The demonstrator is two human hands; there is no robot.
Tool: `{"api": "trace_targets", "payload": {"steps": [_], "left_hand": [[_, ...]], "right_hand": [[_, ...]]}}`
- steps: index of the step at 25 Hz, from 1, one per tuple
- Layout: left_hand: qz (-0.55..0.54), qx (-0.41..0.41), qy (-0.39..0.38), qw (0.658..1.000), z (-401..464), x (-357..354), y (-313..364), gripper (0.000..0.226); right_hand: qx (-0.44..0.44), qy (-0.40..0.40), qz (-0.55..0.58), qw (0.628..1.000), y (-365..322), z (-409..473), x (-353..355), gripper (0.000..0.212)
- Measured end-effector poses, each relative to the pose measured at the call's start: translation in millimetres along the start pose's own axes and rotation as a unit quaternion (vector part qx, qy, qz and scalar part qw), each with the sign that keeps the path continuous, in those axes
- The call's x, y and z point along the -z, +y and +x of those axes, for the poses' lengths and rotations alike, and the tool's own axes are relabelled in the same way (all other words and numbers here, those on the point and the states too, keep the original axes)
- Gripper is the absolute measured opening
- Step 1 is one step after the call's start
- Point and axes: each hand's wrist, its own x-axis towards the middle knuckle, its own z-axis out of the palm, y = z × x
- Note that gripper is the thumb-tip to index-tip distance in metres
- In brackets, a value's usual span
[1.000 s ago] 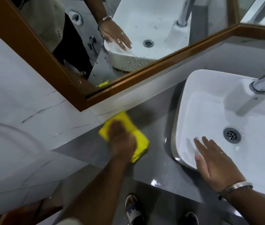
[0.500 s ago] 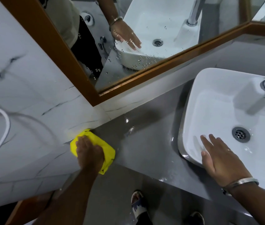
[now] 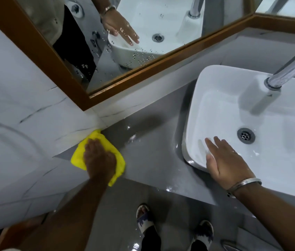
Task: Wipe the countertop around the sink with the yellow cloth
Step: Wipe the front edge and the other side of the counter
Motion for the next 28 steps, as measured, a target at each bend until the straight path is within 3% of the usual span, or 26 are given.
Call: {"api": "trace_targets", "payload": {"steps": [2, 3, 5, 7, 9, 12, 14, 16, 22, 24, 26, 28], "left_hand": [[-0.007, -0.074, -0.025, 0.997, -51, -17, 63, 0.066], [-0.01, -0.15, -0.033, 0.988, -92, -29, 102, 0.066], [-0.003, -0.314, -0.092, 0.945, -170, -35, 163, 0.071], [0.011, -0.384, -0.14, 0.913, -186, -33, 174, 0.076], [0.025, -0.326, -0.108, 0.939, -146, -33, 139, 0.072], [0.015, -0.086, -0.07, 0.994, -72, -20, 59, 0.073], [-0.01, 0.015, -0.045, 0.999, -42, -7, 26, 0.077], [-0.037, 0.059, -0.072, 0.995, -50, -3, 52, 0.075], [-0.068, -0.023, -0.197, 0.978, -146, -21, 214, 0.078], [-0.051, -0.062, -0.212, 0.974, -146, -10, 208, 0.082], [-0.003, -0.163, -0.215, 0.963, -132, 9, 170, 0.08], [0.03, -0.294, -0.217, 0.93, -102, 27, 136, 0.087]], "right_hand": [[0.005, -0.001, -0.001, 1.0, 1, 1, -1, 0.069], [0.006, -0.002, 0.001, 1.0, 2, 1, -2, 0.069], [0.003, -0.003, 0.006, 1.0, 6, 2, -5, 0.07], [0.006, -0.005, 0.011, 1.0, 9, 5, -9, 0.07], [0.013, -0.01, 0.011, 1.0, 12, 5, -10, 0.071], [0.008, -0.015, 0.024, 1.0, 10, 2, -6, 0.073], [0.007, -0.013, 0.03, 0.999, 5, 1, -4, 0.073], [0.008, -0.01, 0.035, 0.999, 4, -1, -1, 0.069], [0.023, -0.007, 0.075, 0.997, 8, -2, -2, 0.074], [0.042, 0.033, 0.085, 0.995, 11, -4, -1, 0.07], [0.071, 0.123, 0.07, 0.987, 12, -13, 4, 0.059], [0.132, 0.238, 0.067, 0.96, -1, -31, 4, 0.042]]}}
